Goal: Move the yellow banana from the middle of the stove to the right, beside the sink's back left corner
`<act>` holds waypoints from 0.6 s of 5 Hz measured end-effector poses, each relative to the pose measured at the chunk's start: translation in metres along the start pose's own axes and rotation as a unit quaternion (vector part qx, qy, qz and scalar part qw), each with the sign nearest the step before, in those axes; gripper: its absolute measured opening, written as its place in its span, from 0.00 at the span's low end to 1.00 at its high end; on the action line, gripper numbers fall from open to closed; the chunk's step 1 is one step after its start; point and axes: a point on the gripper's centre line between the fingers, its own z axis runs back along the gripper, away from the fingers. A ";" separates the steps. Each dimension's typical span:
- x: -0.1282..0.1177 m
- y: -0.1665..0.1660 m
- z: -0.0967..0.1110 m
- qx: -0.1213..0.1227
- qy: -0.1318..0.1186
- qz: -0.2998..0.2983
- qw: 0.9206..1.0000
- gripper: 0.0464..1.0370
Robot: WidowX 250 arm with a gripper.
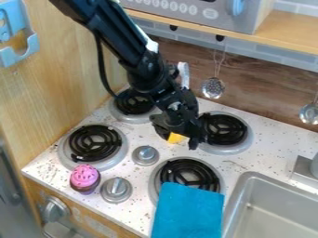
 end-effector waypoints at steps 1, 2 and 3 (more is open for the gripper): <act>0.012 0.001 -0.012 0.014 -0.006 -0.002 1.000 0.96; 0.024 -0.002 -0.023 0.017 -0.008 0.007 1.000 0.96; 0.036 -0.003 -0.029 0.019 -0.010 0.008 1.000 0.96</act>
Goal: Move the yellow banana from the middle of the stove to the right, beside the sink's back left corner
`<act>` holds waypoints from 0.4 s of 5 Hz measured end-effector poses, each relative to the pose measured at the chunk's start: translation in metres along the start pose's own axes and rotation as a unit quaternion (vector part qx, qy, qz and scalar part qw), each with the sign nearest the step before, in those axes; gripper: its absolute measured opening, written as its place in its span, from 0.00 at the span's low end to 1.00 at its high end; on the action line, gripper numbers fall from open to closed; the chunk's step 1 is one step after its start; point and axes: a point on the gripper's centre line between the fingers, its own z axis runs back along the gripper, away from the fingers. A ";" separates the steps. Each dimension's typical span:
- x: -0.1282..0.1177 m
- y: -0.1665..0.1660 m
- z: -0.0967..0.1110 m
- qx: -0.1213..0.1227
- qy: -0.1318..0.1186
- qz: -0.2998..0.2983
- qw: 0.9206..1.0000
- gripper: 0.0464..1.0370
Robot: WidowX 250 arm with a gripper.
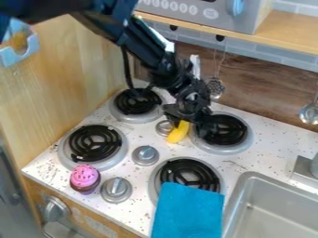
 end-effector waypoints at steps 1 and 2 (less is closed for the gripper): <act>0.006 -0.001 -0.005 0.001 0.001 -0.001 1.000 0.96; 0.013 0.000 -0.012 0.013 0.008 -0.011 1.000 0.96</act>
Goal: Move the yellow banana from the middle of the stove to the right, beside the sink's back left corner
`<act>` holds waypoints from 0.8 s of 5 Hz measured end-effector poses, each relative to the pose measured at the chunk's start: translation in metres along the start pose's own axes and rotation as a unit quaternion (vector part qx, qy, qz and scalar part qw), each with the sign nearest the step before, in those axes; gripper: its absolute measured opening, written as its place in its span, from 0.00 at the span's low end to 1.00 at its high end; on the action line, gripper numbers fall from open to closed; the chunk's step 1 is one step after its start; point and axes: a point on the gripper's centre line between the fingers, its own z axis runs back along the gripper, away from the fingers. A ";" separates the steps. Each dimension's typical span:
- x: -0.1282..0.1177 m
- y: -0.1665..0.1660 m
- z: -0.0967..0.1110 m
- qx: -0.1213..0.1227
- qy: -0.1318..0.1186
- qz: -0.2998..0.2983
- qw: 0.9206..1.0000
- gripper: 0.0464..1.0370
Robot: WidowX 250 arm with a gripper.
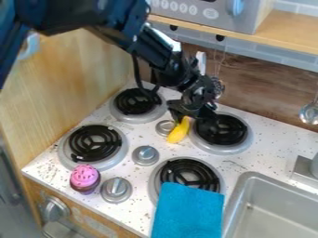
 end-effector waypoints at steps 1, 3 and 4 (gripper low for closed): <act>0.003 0.005 -0.006 0.017 0.012 -0.001 1.000 0.96; 0.000 0.021 -0.023 0.039 0.039 -0.002 0.998 0.96; 0.008 0.021 -0.031 0.037 0.039 -0.008 0.999 0.92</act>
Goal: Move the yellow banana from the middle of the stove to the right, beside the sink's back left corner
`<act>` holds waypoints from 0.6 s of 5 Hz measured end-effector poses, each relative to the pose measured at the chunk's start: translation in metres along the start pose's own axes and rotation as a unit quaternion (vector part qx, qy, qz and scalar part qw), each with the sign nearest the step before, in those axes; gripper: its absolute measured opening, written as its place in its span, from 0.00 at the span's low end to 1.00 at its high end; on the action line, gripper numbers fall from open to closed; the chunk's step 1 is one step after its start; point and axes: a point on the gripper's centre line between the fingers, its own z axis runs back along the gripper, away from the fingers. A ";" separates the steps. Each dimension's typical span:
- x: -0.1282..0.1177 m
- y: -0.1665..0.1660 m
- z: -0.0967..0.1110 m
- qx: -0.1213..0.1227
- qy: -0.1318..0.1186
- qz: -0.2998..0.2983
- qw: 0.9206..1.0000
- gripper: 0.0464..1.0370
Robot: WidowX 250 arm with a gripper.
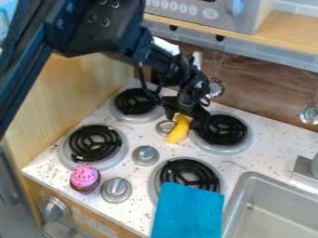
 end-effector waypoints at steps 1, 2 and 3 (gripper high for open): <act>0.000 -0.002 -0.002 -0.008 0.002 0.013 1.000 0.64; -0.004 -0.002 -0.002 -0.010 -0.005 0.015 1.000 0.45; -0.007 -0.001 0.001 -0.014 -0.007 0.012 1.000 0.45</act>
